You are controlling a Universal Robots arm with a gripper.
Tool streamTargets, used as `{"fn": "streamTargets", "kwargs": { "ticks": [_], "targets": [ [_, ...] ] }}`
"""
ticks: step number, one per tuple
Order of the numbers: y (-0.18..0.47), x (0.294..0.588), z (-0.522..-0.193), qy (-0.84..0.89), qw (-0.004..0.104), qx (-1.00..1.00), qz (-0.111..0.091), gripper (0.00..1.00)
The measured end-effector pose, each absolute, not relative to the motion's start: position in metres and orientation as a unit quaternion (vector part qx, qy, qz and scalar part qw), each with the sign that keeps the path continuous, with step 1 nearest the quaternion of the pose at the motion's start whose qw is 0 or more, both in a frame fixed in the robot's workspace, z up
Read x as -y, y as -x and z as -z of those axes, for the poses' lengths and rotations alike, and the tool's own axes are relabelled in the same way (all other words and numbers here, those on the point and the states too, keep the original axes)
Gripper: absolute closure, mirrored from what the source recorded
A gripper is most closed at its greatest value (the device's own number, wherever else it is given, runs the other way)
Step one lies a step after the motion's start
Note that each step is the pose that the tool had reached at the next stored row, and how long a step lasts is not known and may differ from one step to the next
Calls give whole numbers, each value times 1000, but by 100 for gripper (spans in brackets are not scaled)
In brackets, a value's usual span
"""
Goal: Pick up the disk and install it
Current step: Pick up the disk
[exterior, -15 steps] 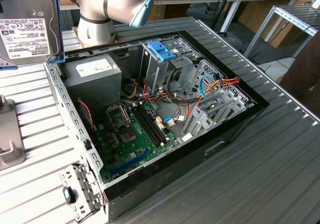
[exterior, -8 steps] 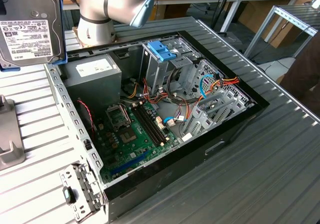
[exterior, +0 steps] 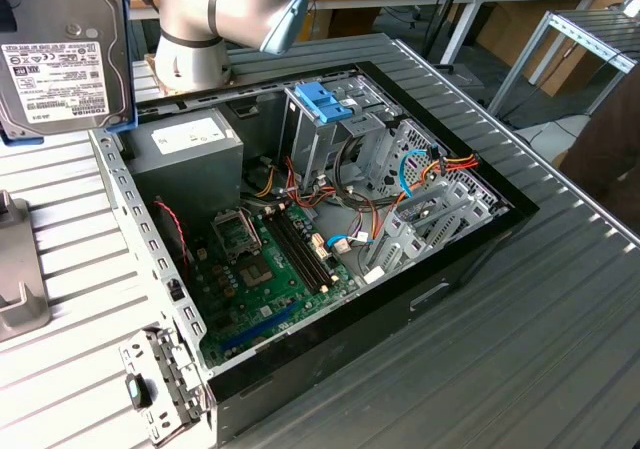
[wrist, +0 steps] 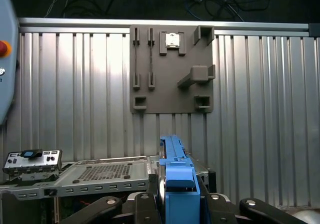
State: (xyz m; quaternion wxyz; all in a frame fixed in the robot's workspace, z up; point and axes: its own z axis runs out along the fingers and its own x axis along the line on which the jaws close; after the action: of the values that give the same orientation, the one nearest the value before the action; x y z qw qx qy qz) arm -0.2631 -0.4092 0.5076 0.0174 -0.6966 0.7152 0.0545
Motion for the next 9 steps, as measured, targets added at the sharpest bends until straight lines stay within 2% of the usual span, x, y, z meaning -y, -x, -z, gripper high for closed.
{"fn": "streamTargets", "kwargs": {
  "ticks": [9],
  "targets": [
    [262,412,-508,697,17,-715,-55,63]
  ]
}}
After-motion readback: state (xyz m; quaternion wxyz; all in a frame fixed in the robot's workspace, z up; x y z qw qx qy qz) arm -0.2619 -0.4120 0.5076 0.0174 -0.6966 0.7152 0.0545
